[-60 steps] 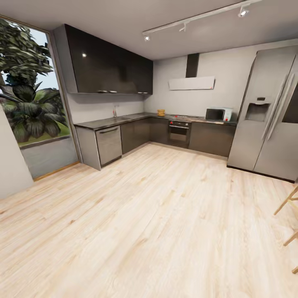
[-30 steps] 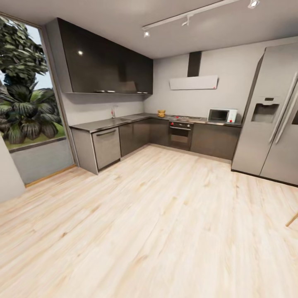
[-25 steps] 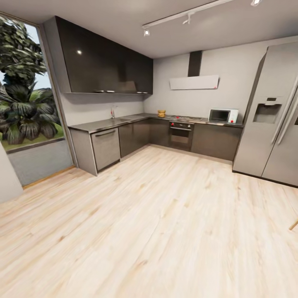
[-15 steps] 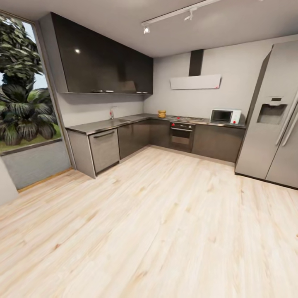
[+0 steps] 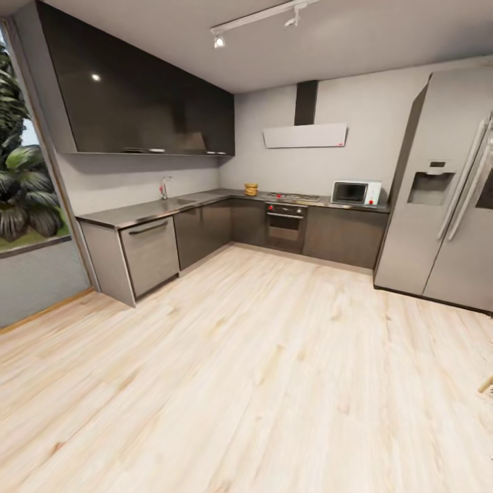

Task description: In the kitchen, take the popcorn bag from the countertop, put it into the microwave, and heat it until the popcorn is cooked so the cooked popcorn ends up inside the bag.

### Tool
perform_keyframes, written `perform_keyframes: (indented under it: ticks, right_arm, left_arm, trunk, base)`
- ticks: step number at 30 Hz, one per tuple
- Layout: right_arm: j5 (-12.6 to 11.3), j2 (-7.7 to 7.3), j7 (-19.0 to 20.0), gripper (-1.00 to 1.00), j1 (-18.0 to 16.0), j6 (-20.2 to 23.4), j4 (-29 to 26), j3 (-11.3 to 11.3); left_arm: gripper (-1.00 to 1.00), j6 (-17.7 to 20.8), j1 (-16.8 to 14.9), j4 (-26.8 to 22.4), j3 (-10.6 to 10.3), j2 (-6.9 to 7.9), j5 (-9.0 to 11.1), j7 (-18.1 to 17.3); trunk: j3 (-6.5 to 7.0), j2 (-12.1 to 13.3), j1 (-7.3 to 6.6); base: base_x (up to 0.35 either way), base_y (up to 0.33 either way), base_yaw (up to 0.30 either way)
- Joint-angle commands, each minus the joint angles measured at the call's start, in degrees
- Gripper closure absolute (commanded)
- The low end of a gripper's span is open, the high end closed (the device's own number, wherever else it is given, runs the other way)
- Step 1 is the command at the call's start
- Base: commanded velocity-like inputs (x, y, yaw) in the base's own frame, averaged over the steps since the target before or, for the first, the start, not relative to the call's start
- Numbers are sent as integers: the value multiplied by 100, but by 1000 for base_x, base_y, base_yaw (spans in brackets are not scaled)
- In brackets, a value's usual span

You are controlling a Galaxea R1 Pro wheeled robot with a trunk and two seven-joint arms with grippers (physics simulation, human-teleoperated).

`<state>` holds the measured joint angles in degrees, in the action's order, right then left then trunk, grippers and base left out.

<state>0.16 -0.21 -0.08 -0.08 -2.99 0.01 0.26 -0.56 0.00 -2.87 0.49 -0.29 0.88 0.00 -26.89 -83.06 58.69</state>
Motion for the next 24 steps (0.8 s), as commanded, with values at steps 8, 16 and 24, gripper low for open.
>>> perform_keyframes:
  ticks: [8,16,24]
  right_arm:
    - [1,1,-1,-100,-1,-18,1,9]
    - [1,2,-1,-100,-1,-18,1,8]
    - [1,2,-1,-100,-1,-18,4,1]
  left_arm:
    - [-100,-6,0,-3,4,-6,9,0]
    - [-100,-43,0,-15,9,-6,6,15]
    - [-100,-46,0,-15,4,-6,1,9]
  trunk:
    - [-4,-2,3]
    - [-4,-2,3]
    - [-4,-2,3]
  base:
    - [324,0,-246]
    - [324,0,-246]
    - [324,0,-246]
